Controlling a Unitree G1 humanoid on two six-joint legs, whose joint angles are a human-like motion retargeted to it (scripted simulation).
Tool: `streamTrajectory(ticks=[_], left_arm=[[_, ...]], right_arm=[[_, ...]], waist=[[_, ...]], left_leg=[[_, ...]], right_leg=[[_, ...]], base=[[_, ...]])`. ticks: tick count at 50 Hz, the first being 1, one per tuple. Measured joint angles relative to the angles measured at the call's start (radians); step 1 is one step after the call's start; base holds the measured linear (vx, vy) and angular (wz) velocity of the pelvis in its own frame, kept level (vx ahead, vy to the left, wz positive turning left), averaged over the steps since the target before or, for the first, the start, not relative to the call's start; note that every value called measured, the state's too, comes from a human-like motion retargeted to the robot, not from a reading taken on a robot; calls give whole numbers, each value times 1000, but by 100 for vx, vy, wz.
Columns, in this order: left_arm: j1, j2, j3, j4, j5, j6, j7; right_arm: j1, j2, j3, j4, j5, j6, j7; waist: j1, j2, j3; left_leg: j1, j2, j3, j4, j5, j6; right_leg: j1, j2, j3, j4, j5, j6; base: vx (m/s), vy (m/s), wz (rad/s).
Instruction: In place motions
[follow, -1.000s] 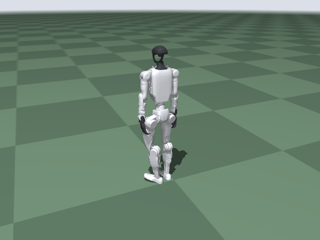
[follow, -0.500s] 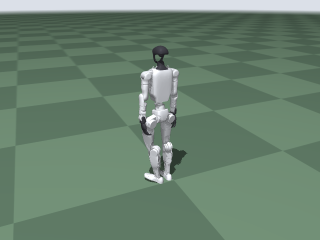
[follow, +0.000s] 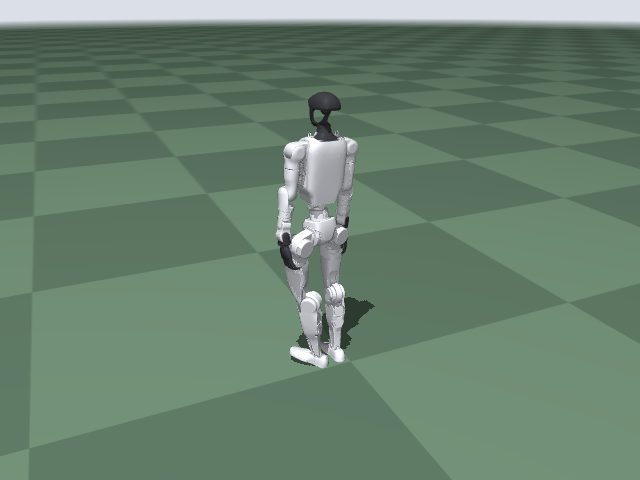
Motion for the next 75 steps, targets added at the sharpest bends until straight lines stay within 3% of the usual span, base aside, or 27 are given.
streamTrajectory(ticks=[75], left_arm=[[-1,-4,-1,15,25,-5,-57]], right_arm=[[-6,0,3,5,-46,20,86]], waist=[[-13,-8,-18]], left_leg=[[-30,7,-27,3,-31,1]], right_leg=[[-17,-10,-34,-1,19,-9]], base=[[0,0,0]])
